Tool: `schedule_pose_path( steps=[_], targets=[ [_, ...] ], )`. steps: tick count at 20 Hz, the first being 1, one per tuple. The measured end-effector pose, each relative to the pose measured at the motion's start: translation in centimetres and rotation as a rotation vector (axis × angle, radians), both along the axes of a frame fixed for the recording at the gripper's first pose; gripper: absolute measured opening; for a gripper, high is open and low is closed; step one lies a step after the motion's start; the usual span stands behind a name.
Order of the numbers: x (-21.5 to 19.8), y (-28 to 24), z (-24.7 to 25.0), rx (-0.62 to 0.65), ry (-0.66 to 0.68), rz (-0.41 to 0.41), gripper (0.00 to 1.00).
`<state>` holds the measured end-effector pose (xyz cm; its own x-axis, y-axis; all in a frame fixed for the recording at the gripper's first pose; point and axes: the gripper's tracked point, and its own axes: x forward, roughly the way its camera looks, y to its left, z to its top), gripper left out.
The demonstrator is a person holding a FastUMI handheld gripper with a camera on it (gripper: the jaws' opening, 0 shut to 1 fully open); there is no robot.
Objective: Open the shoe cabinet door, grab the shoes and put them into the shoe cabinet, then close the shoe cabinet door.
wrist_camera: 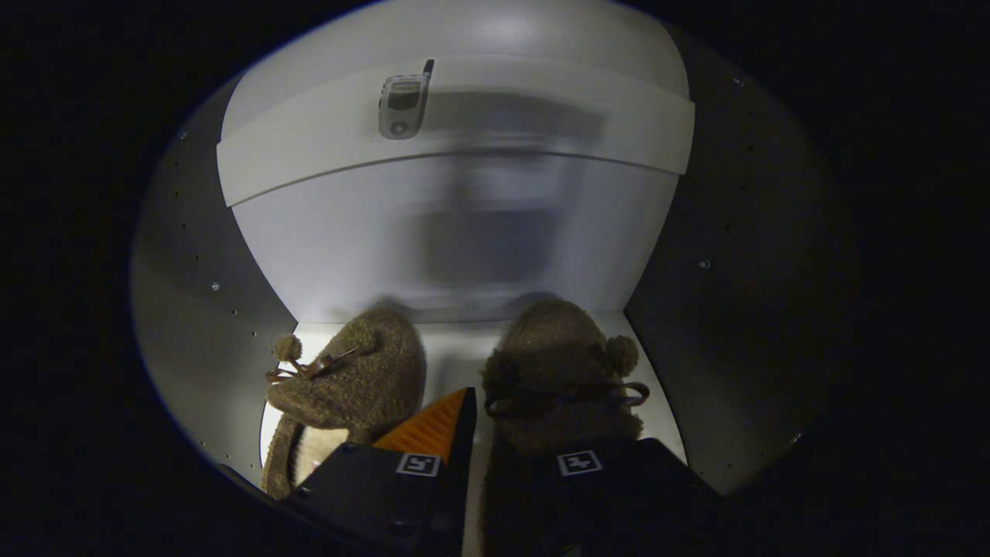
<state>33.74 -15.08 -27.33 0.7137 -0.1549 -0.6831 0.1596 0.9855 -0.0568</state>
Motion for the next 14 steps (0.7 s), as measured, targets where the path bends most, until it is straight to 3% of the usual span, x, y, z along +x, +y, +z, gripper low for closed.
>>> schedule_pose_path(
  steps=[1,5,7,14],
  targets=[
    [-0.4,0.4,0.5,0.000,-0.011,0.005,0.55],
    [-2.9,1.9,3.1,-0.004,-0.044,0.034,0.93],
    [-4.6,2.1,5.3,-0.026,-0.078,0.038,0.99],
    [-13.3,3.8,14.3,-0.029,-0.257,0.043,0.98]
  ],
)
